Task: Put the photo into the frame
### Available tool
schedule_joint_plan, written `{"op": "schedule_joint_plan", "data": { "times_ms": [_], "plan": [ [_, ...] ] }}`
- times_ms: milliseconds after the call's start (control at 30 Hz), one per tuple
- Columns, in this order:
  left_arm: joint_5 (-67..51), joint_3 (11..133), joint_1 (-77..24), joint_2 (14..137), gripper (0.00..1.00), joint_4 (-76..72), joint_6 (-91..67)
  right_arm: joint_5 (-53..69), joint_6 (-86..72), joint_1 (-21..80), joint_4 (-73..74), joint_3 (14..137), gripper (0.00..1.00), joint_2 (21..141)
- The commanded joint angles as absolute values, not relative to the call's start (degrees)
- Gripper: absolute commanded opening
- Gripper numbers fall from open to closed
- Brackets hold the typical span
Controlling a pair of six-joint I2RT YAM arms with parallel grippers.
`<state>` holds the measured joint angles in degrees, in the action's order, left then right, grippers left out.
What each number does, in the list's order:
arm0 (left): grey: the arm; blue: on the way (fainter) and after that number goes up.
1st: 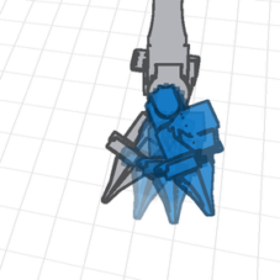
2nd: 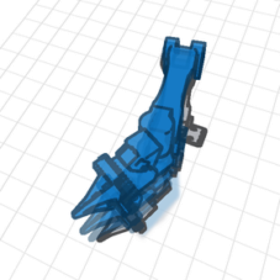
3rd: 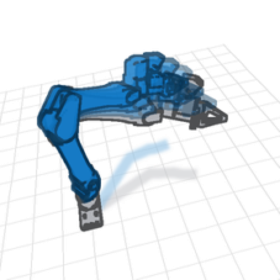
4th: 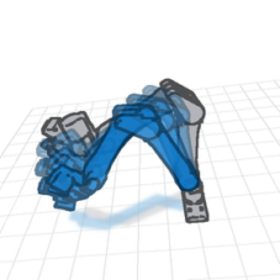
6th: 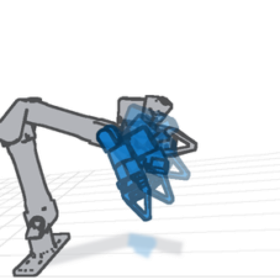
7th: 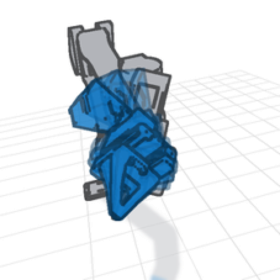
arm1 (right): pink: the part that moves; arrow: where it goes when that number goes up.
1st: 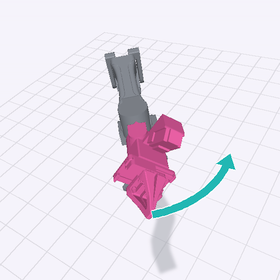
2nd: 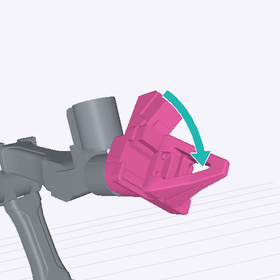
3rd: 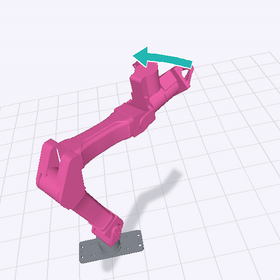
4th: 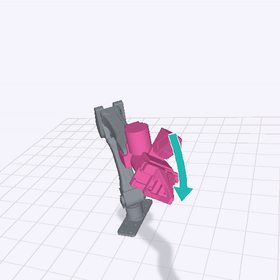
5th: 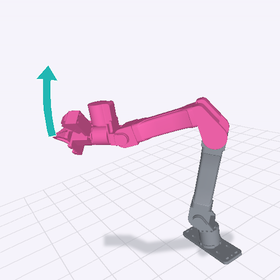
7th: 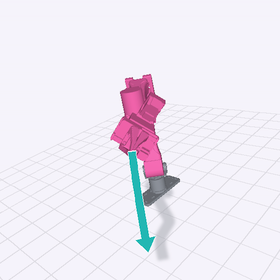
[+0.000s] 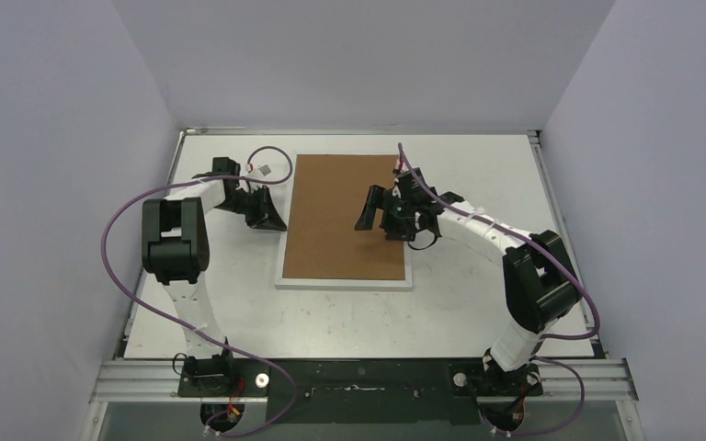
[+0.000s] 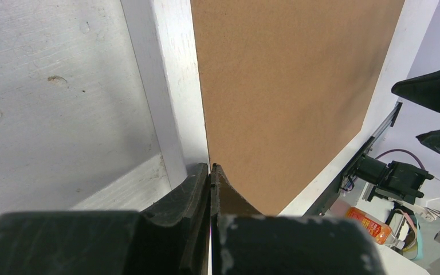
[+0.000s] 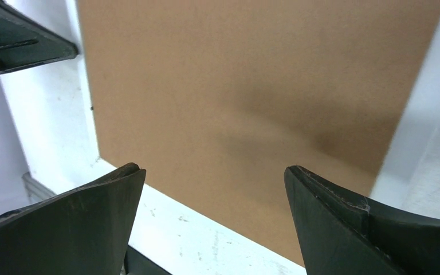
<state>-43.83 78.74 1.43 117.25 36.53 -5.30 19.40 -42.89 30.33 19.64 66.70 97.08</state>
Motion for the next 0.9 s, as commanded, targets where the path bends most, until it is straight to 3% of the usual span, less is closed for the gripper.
{"op": "schedule_joint_plan", "data": {
  "times_ms": [0,233,567,867],
  "plan": [
    [-42.0,78.1,0.9,118.5,0.0,35.2,-3.7,12.0,-38.1,29.2,24.0,71.3,0.98,95.2],
    [-42.4,78.7,1.3,118.3,0.0,35.7,-3.9,2.0,-34.0,29.0,28.6,75.5,0.97,97.4],
    [-42.4,79.3,1.5,118.0,0.0,36.4,-3.7,7.9,-39.4,28.9,23.1,64.0,0.97,94.3],
    [-42.1,78.8,1.3,118.2,0.0,36.0,-3.9,10.1,-41.0,30.8,21.5,62.0,0.96,95.3]
  ]
}}
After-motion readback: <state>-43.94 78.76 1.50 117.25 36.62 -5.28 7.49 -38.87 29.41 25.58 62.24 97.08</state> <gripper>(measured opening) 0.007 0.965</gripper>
